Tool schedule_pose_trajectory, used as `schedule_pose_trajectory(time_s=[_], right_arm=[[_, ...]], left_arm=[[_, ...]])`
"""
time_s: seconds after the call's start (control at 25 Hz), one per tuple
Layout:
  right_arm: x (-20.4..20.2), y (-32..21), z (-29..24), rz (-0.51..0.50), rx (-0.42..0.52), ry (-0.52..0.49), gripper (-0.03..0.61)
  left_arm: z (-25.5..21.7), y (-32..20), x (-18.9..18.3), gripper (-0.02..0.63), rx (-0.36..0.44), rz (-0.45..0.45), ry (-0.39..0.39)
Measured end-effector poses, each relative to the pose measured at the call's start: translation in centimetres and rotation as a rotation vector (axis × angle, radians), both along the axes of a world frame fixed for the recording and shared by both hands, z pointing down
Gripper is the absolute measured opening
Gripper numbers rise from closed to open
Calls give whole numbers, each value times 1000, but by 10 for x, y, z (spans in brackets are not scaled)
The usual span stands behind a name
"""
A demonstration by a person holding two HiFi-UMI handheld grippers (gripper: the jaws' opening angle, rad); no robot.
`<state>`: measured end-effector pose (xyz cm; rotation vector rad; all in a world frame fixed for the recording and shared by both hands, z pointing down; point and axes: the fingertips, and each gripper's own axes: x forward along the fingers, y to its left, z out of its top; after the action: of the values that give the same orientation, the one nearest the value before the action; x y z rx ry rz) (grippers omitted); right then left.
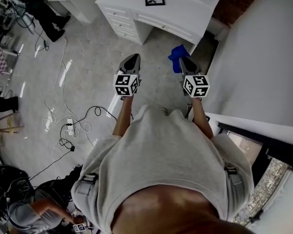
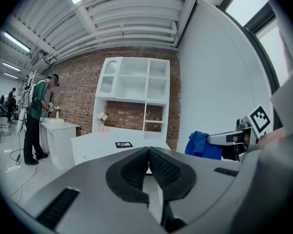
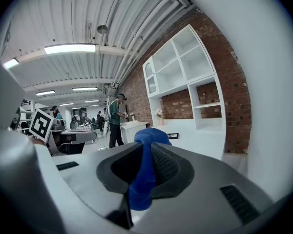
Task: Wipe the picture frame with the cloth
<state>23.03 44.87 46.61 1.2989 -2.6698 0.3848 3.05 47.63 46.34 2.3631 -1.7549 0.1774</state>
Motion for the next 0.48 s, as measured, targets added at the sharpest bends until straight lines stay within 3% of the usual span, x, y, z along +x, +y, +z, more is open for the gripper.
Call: schedule_pose_trajectory(time_s=[0.48], right_arm=[[-1, -9, 22, -36, -40, 14, 66]], left_arm=[[22, -4, 0, 17, -38, -40, 10]])
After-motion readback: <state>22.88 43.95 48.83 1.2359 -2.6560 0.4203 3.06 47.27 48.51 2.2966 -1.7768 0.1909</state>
